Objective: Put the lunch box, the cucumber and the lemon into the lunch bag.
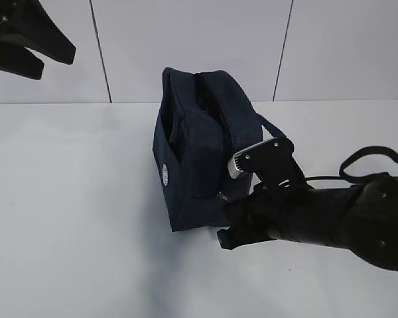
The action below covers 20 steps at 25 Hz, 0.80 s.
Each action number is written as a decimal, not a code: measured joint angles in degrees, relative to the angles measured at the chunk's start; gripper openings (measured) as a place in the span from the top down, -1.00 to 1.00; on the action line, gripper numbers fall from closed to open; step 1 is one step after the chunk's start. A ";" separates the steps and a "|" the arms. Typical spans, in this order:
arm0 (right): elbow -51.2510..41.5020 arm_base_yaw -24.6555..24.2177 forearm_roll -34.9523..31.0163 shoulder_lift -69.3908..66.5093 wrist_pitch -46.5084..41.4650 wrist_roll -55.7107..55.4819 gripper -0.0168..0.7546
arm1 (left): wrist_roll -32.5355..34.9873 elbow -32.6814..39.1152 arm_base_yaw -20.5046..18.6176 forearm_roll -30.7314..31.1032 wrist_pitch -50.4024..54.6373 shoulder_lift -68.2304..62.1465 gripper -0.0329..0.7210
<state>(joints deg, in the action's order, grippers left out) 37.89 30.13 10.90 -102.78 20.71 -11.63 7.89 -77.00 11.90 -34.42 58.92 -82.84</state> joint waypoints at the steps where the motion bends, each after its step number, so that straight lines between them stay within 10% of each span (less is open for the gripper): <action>1: 0.69 0.00 0.16 0.61 -2.62 0.00 0.94 | 0.00 0.00 0.00 0.00 0.00 0.00 -0.23; 20: 17.76 4.93 3.48 3.85 -38.98 0.00 0.94 | 0.00 0.00 0.00 0.10 -0.12 0.00 -0.23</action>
<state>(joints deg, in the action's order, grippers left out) 55.65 35.05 14.39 -98.93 -18.27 -11.63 7.89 -77.00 11.90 -34.31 58.80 -82.84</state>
